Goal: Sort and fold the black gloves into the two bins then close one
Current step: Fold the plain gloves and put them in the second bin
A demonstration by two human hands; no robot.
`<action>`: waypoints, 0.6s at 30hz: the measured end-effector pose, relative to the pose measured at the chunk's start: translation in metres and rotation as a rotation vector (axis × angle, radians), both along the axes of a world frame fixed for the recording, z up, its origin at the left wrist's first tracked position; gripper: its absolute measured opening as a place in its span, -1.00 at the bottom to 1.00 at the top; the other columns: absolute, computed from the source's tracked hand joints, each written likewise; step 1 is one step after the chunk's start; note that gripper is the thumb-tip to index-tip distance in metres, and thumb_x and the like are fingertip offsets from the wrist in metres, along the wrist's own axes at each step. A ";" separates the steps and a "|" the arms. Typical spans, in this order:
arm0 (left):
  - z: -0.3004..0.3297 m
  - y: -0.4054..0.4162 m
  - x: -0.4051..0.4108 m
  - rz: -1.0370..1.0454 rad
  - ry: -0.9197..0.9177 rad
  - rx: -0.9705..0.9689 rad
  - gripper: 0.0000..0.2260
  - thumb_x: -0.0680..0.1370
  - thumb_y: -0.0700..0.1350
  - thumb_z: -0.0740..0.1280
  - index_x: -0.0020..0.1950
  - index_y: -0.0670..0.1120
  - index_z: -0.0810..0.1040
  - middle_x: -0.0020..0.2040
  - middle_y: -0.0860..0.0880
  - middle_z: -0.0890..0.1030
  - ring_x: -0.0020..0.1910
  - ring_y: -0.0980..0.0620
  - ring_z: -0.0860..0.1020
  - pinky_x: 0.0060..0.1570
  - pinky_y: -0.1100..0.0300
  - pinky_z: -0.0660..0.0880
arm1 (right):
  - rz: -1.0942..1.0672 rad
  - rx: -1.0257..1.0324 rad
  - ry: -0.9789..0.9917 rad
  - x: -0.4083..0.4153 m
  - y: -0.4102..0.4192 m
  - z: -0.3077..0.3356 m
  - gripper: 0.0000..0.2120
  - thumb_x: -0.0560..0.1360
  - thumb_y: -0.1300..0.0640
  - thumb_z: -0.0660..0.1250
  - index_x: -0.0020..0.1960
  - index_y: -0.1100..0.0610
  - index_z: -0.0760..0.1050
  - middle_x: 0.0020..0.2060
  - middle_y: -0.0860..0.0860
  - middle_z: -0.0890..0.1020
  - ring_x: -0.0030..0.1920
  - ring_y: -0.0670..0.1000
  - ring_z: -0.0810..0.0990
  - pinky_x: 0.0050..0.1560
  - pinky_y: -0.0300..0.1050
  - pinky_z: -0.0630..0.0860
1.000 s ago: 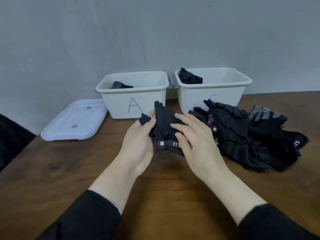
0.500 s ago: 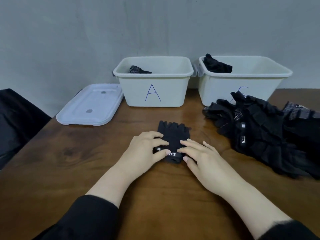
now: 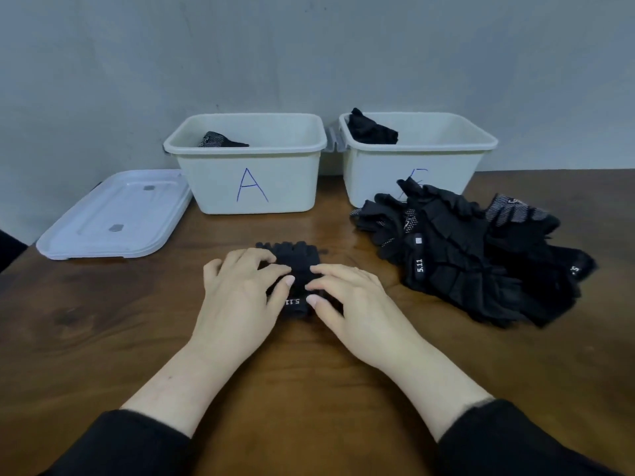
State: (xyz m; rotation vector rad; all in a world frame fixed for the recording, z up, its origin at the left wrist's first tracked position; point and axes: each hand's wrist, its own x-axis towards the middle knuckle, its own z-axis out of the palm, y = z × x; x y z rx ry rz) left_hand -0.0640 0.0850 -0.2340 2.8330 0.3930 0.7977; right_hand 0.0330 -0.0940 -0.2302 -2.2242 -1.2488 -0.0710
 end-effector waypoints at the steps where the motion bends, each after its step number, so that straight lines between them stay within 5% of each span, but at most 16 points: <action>1: 0.002 -0.009 0.003 -0.025 -0.039 -0.014 -0.68 0.65 0.08 0.19 0.19 0.04 0.69 0.17 0.04 0.60 0.22 -0.01 0.49 0.26 -0.06 0.31 | -0.037 0.052 -0.014 0.003 -0.006 0.004 -0.71 0.66 -0.07 0.23 0.29 -0.02 0.59 0.38 -0.16 0.51 0.39 -0.16 0.38 0.51 -0.04 0.21; 6: 0.005 -0.066 0.018 -0.229 -0.053 -0.051 -0.68 0.66 0.05 0.20 0.28 0.00 0.63 0.20 0.06 0.59 0.23 0.05 0.51 0.32 0.02 0.37 | -0.175 0.149 -0.190 0.027 -0.058 0.015 -0.71 0.58 -0.09 0.33 0.21 0.03 0.62 0.22 -0.10 0.61 0.29 -0.09 0.52 0.38 0.03 0.41; 10: 0.001 -0.102 0.040 -0.312 -0.061 -0.079 -0.71 0.64 0.03 0.26 0.29 -0.01 0.62 0.17 0.08 0.57 0.18 0.09 0.48 0.28 0.12 0.36 | -0.388 0.189 -0.292 0.063 -0.114 0.009 -0.75 0.54 0.10 0.45 0.20 0.10 0.62 0.21 -0.01 0.62 0.26 0.06 0.56 0.26 0.23 0.49; 15: -0.003 -0.136 0.065 -0.349 0.014 -0.113 -0.68 0.66 0.05 0.24 0.38 0.00 0.55 0.24 0.10 0.55 0.23 0.09 0.48 0.33 0.08 0.39 | -0.530 0.051 -0.141 0.092 -0.144 0.015 -0.52 0.60 0.05 0.36 0.49 0.05 0.40 0.46 -0.02 0.46 0.47 0.04 0.40 0.44 0.23 0.35; 18: -0.005 -0.141 0.070 -0.341 0.012 -0.101 -0.68 0.66 0.03 0.25 0.37 -0.02 0.55 0.24 0.09 0.55 0.24 0.07 0.49 0.32 0.08 0.39 | -0.540 0.147 -0.008 0.104 -0.139 0.026 -0.58 0.64 -0.04 0.29 0.47 0.02 0.43 0.42 -0.06 0.50 0.44 0.00 0.42 0.47 0.13 0.34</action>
